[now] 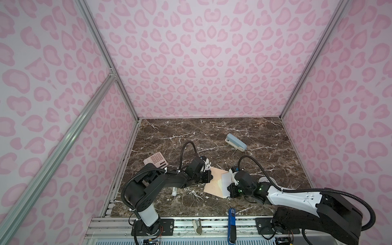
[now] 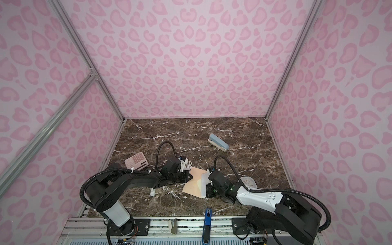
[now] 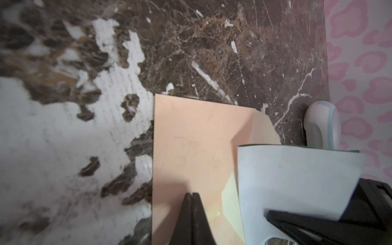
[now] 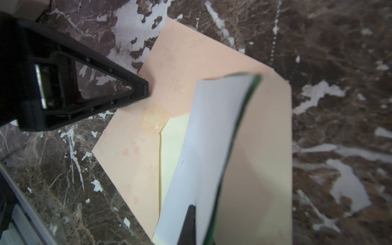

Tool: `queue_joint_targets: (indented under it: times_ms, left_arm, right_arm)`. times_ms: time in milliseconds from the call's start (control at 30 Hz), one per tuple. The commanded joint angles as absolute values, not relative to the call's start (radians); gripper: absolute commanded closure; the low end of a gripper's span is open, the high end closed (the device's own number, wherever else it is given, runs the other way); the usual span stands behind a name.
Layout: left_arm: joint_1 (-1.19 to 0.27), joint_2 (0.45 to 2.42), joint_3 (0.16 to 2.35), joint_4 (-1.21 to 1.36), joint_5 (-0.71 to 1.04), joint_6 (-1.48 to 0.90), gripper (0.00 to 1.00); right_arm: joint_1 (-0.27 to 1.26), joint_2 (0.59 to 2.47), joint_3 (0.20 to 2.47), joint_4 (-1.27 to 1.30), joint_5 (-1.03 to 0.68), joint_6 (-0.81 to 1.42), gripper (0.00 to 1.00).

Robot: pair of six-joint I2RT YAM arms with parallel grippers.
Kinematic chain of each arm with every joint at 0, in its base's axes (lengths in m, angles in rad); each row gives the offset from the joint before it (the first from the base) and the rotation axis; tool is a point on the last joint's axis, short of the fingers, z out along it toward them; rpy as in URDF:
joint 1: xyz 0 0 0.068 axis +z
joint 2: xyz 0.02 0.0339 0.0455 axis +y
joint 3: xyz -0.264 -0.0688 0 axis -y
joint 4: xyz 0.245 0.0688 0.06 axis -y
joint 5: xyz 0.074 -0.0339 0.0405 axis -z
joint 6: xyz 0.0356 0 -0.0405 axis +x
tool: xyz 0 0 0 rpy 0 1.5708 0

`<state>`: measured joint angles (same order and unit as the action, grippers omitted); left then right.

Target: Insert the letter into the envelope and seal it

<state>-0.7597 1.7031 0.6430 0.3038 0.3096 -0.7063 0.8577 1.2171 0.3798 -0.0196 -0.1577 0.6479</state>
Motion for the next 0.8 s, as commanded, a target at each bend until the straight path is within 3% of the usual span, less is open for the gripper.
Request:
queue_joint_targets:
  times_ms: [0,533,767]
  left_arm:
    - [-0.759,1.707,0.632,0.16,0.252,-0.703,0.96]
    - [-0.759,1.697,0.624,0.158,0.246,-0.706,0.96]
    - [-0.759,1.69,0.623,0.147,0.239,-0.704,0.96]
  right_arm:
    - [0.861,1.214,0.364,0.03,-0.139,0.688,0.98]
    - [0.861,1.182,0.267,0.174,-0.178,0.887,0.98]
    - [0.861,1.141,0.262,0.126,-0.172,0.936,0.97]
